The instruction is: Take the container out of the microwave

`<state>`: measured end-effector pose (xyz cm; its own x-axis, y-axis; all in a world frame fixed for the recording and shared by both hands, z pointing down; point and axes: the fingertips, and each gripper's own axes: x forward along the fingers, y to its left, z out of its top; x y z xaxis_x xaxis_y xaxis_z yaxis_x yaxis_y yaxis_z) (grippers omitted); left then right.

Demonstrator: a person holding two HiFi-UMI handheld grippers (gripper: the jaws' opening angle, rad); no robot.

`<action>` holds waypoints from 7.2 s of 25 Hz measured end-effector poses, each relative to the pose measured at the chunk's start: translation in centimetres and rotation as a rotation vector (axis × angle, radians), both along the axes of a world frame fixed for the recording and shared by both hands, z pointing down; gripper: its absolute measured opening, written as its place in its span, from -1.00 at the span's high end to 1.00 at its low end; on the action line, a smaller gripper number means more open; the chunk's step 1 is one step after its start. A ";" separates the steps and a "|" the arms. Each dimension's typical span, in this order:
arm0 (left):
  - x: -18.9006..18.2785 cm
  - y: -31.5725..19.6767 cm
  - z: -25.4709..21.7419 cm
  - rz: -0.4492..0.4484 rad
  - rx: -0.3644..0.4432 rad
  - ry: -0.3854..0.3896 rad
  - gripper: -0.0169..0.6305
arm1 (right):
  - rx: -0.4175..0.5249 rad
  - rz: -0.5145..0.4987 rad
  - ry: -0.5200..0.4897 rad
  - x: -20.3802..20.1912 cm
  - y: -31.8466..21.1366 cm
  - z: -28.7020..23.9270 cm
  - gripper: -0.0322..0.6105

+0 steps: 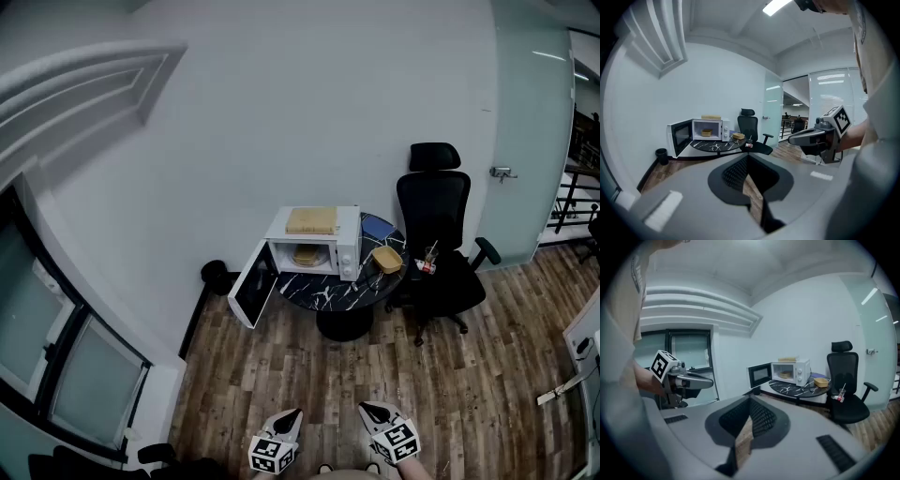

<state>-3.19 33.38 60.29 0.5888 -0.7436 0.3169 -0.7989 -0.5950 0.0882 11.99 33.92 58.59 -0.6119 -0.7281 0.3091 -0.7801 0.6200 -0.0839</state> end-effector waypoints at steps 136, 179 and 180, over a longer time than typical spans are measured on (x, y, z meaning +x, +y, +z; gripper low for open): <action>-1.7 -63.6 -0.8 -0.119 -0.079 0.053 0.92 | 0.133 -0.404 0.343 -13.4 -68.3 7.9 0.87; -9.0 -63.7 -1.1 -0.262 -0.023 0.158 0.92 | 0.018 -0.489 0.842 -16.7 -77.8 19.4 0.87; -9.0 -63.6 -1.2 -0.260 -0.022 0.151 0.92 | 0.022 -0.485 0.841 -16.5 -77.8 19.3 0.87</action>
